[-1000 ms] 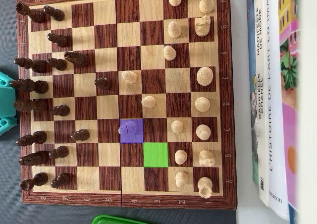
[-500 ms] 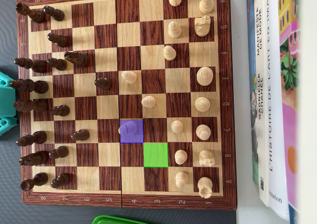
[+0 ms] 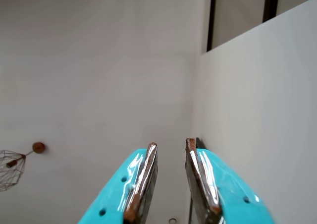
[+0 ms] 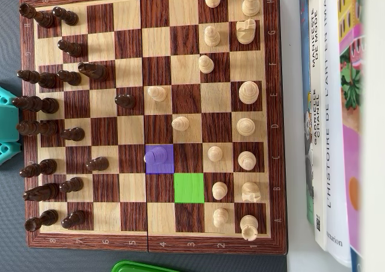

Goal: Play chess

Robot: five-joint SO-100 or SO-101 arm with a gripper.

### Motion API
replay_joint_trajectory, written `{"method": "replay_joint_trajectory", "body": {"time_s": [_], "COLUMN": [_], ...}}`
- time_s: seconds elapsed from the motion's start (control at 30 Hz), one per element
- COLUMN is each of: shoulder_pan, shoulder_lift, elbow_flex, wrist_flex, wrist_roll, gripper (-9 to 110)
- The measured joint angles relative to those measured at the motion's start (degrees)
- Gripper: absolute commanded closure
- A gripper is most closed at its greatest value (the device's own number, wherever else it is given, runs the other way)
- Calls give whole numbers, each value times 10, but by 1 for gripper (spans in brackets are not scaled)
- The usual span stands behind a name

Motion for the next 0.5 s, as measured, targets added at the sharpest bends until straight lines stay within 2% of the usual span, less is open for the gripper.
{"method": "replay_joint_trajectory", "body": {"time_s": [0.23,0.5], "shoulder_pan": [0,0], "shoulder_lift": [-29,-125], "elbow_flex": [-2,-115], "wrist_flex": [22,103], "wrist_roll": [0,0], "gripper": [91,91]}}
